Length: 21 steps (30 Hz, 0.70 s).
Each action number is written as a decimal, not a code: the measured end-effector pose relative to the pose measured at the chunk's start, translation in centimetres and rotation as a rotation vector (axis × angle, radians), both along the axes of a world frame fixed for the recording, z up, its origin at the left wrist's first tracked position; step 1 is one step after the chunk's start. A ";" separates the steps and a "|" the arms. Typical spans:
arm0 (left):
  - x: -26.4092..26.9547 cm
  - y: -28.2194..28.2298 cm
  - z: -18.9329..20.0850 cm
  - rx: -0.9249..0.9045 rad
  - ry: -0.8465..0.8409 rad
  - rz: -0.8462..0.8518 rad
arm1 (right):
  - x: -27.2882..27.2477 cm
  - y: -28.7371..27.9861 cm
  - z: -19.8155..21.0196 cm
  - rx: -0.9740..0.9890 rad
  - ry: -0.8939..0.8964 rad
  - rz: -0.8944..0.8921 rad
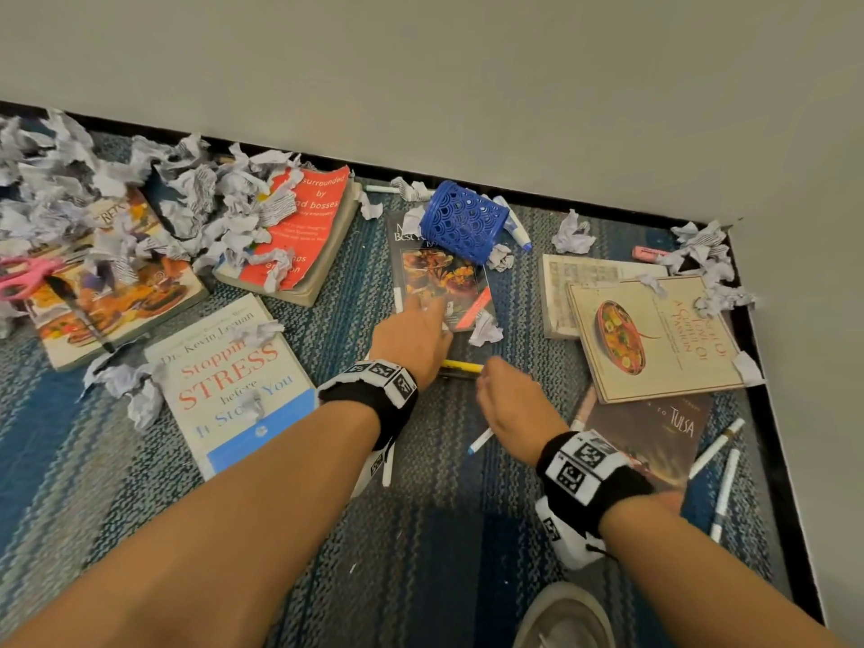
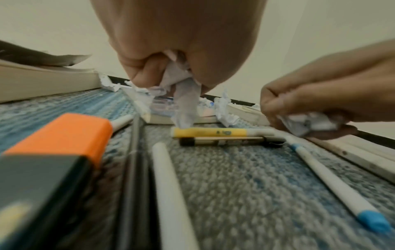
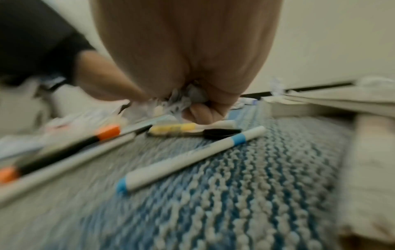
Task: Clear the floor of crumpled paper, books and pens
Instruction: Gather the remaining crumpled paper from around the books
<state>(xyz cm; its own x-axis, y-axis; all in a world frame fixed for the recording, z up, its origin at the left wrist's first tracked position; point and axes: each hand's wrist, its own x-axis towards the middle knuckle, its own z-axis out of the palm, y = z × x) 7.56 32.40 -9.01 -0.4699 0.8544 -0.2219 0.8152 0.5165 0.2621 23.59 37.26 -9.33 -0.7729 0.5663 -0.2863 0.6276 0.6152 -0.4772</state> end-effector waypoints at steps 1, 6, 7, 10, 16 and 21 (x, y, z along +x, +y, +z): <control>0.6 0.5 0.3 0.033 0.001 -0.013 | 0.5 0.8 0.3 -0.068 0.065 -0.123; 3.9 4.2 0.2 0.032 0.046 -0.130 | 3.6 3.3 0.9 -0.242 0.314 -0.510; 4.5 4.7 -0.1 0.011 0.051 -0.143 | 4.6 3.9 0.8 -0.168 0.296 -0.494; 5.9 5.3 -1.1 -0.023 0.068 -0.209 | 7.2 5.5 0.7 0.000 0.245 -0.492; 7.5 6.5 -2.0 -0.139 0.072 -0.264 | 12.1 9.2 1.8 0.181 0.102 -0.684; 7.4 7.0 0.1 -0.182 0.131 -0.303 | 16.7 14.9 1.6 0.322 -0.080 -0.951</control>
<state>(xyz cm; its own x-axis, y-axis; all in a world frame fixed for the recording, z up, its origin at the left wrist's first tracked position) 14.97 39.38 -8.88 -0.2364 0.9111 -0.3377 0.9586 0.2754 0.0719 40.31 52.17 -7.70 0.0549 0.9976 -0.0426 0.9479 -0.0655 -0.3118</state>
